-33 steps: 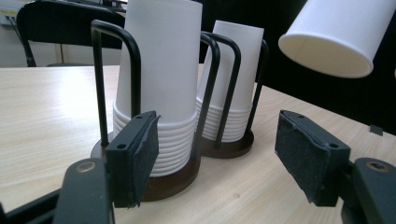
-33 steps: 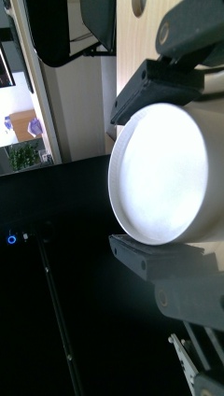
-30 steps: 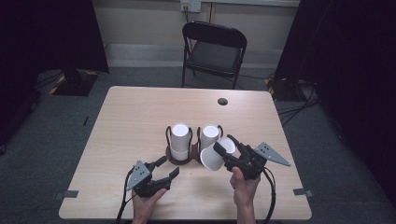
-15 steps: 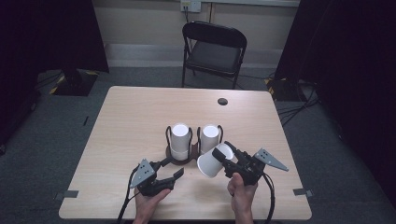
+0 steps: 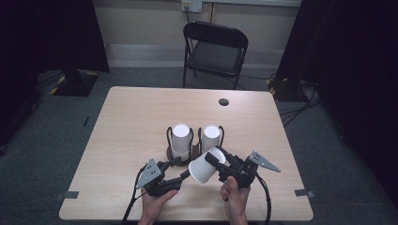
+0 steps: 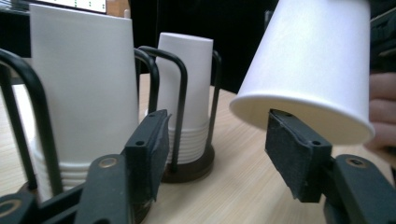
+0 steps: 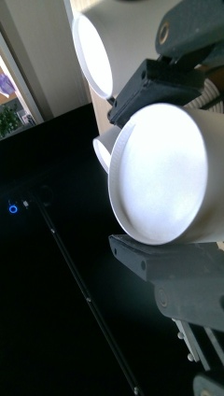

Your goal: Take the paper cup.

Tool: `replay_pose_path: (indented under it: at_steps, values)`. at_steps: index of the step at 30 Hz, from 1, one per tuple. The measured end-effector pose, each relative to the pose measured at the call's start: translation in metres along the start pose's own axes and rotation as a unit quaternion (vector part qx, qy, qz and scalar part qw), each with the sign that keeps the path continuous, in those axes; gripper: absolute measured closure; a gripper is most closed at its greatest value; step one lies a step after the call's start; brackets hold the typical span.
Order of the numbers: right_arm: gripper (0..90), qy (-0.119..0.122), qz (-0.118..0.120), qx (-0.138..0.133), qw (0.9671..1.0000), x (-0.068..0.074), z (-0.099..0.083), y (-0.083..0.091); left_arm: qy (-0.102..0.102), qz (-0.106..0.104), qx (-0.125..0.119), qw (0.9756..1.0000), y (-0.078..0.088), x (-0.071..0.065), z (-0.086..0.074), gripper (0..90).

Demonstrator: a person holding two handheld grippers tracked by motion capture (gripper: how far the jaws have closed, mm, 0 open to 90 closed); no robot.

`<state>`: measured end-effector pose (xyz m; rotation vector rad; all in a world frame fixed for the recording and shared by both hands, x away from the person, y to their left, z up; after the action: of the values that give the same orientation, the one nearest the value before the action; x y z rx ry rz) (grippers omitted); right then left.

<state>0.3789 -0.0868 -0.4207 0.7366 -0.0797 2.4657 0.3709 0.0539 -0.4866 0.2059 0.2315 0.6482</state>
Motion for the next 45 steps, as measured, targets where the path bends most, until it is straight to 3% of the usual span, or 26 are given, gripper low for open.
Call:
replay_pose_path:
  at_steps: [8, 11, 12, 13, 16, 26, 30, 33, 37, 39, 43, 45]
  values:
    - [35.6, -0.024, 0.040, 0.001, 0.9989, 0.008, -0.002, -0.004, -0.011, -0.013, -0.027, 0.9995, -0.006, -0.009, 0.007, 50.5]
    - [35.6, -0.029, 0.048, 0.003, 0.9984, 0.010, -0.002, -0.006, 0.001, -0.028, -0.043, 0.9987, -0.006, -0.013, 0.012, 53.3]
    - [35.6, -0.029, 0.048, 0.003, 0.9984, 0.010, -0.002, -0.006, 0.001, -0.028, -0.043, 0.9987, -0.006, -0.013, 0.012, 54.6]
    - [35.6, -0.031, 0.053, 0.005, 0.9981, 0.011, -0.002, -0.006, -0.012, -0.017, -0.046, 0.9987, -0.007, -0.014, 0.014, 55.7]
    - [35.6, -0.032, 0.060, 0.007, 0.9977, 0.014, -0.003, -0.008, -0.025, -0.018, -0.053, 0.9981, -0.008, -0.018, 0.017, 57.7]
    - [35.4, -0.046, 0.075, 0.020, 0.9959, 0.012, -0.005, -0.010, -0.040, -0.020, -0.070, 0.9966, -0.011, -0.025, 0.019, 60.2]
    - [35.1, -0.055, 0.086, 0.024, 0.9945, 0.011, -0.006, -0.010, -0.038, -0.008, -0.075, 0.9964, -0.009, -0.024, 0.019, 68.3]
    - [34.8, -0.059, 0.086, 0.037, 0.9939, 0.008, -0.008, -0.012, -0.024, -0.017, -0.073, 0.9969, -0.009, -0.019, 0.017, 69.7]
    - [32.8, -0.061, 0.078, 0.042, 0.9942, 0.003, -0.012, -0.013, -0.023, -0.019, -0.069, 0.9971, -0.008, -0.018, 0.015, 76.8]
    - [32.0, -0.056, 0.067, 0.044, 0.9952, 0.001, -0.014, -0.013, -0.029, -0.015, -0.063, 0.9975, -0.008, -0.018, 0.014, 78.1]
    - [30.7, -0.046, 0.048, 0.039, 0.9970, -0.003, -0.012, -0.012, -0.024, -0.027, -0.065, 0.9972, -0.007, -0.018, 0.015, 80.8]
    - [29.8, -0.033, 0.025, 0.034, 0.9986, -0.006, -0.011, -0.009, -0.026, -0.032, -0.063, 0.9972, -0.005, -0.020, 0.015, 82.2]
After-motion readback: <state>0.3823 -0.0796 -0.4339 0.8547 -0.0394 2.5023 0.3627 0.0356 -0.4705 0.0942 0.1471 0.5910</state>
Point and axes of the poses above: each handheld gripper's, and its own axes: y roughly backward along the jaws, z roughly out of its top, x roughly to its left, the point moved 9 cm from there along -y, roughly forward along the jaws, and after that the axes turned 12 degrees about x, right-handed, at the moved point
